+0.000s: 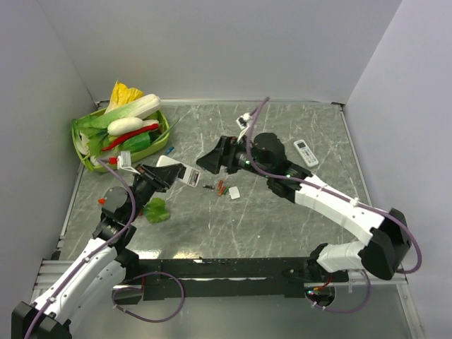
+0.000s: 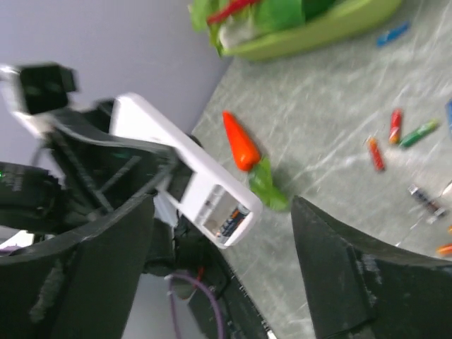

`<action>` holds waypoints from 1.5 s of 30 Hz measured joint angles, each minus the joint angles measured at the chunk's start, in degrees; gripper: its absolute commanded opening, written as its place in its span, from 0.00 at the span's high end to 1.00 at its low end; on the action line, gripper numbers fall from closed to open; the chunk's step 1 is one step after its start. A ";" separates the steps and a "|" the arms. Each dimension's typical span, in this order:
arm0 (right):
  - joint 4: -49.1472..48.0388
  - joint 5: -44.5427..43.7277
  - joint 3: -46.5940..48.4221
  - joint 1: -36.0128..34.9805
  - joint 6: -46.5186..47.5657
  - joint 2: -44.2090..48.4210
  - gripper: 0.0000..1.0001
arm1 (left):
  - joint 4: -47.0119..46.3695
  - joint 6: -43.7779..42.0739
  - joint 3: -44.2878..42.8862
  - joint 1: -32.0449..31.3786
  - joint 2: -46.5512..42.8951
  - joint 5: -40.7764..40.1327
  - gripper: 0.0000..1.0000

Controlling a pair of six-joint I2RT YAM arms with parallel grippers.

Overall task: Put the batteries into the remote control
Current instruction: Pick up the battery from the center of the board.

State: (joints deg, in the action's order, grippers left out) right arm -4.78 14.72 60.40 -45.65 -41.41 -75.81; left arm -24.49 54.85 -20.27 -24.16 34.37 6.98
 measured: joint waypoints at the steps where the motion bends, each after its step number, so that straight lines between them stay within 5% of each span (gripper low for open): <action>1: -0.04 0.00 0.00 0.66 1.01 1.18 0.00 | 0.70 0.24 0.22 0.00 -0.35 -0.48 0.98; 12: 16.98 -6.73 5.73 4.98 16.22 1.60 0.02 | 8.66 2.91 4.11 0.02 -5.16 -4.85 0.98; 28: 33.64 -1.99 21.00 4.70 42.66 -27.19 0.49 | 23.12 5.33 9.27 0.02 -18.73 -6.05 0.98; 45: 39.54 -2.62 38.29 -2.64 54.82 -48.00 0.55 | 35.45 5.64 8.44 0.02 -22.67 -6.43 0.98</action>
State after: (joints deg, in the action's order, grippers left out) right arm 34.76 12.10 98.70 -48.29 13.41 -123.81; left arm 10.96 60.49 -11.84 -24.14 11.70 0.56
